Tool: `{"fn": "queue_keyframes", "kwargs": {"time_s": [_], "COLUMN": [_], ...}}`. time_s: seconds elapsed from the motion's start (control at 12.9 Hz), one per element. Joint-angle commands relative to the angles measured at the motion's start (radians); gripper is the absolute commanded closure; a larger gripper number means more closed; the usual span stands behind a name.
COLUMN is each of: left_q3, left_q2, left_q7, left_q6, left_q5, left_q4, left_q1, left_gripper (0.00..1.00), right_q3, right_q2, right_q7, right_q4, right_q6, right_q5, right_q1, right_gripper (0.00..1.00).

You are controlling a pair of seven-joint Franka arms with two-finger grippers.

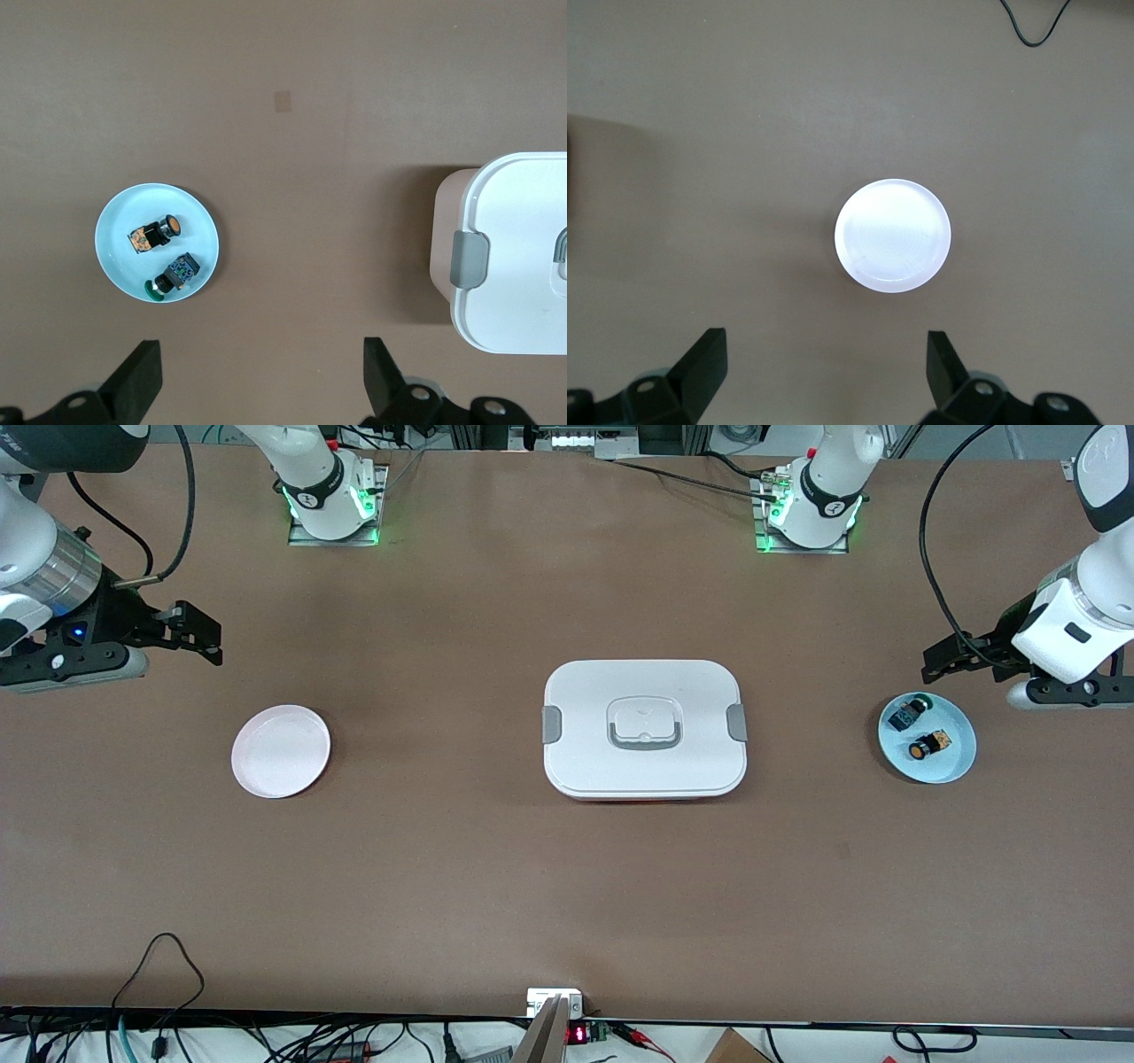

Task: Transfer orange switch to right arm and place
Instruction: 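Move the left gripper toward the light-blue plate with switches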

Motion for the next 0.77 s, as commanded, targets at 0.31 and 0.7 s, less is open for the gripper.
{"fn": "queue_keyframes", "kwargs": {"time_s": [0.31, 0.7], "left_q3": [-0.002, -0.005], "left_q2": [0.012, 0.03], "left_q7": [0.018, 0.02], "left_q6": [-0.024, -0.04], "left_q5": [0.005, 0.001], "left_q4": [0.028, 0.028], "left_q1": [0.001, -0.001], "left_gripper": [0.0, 0.0], "right_q3": [0.022, 0.024], "right_q2": [-0.005, -0.007], "right_q7": [0.009, 0.009], "right_q4": [0.01, 0.014], "right_q6": [-0.038, -0.038], "right_q5": [0.001, -0.002], "right_q1": [-0.019, -0.016], "right_gripper": [0.0, 0.0]}}
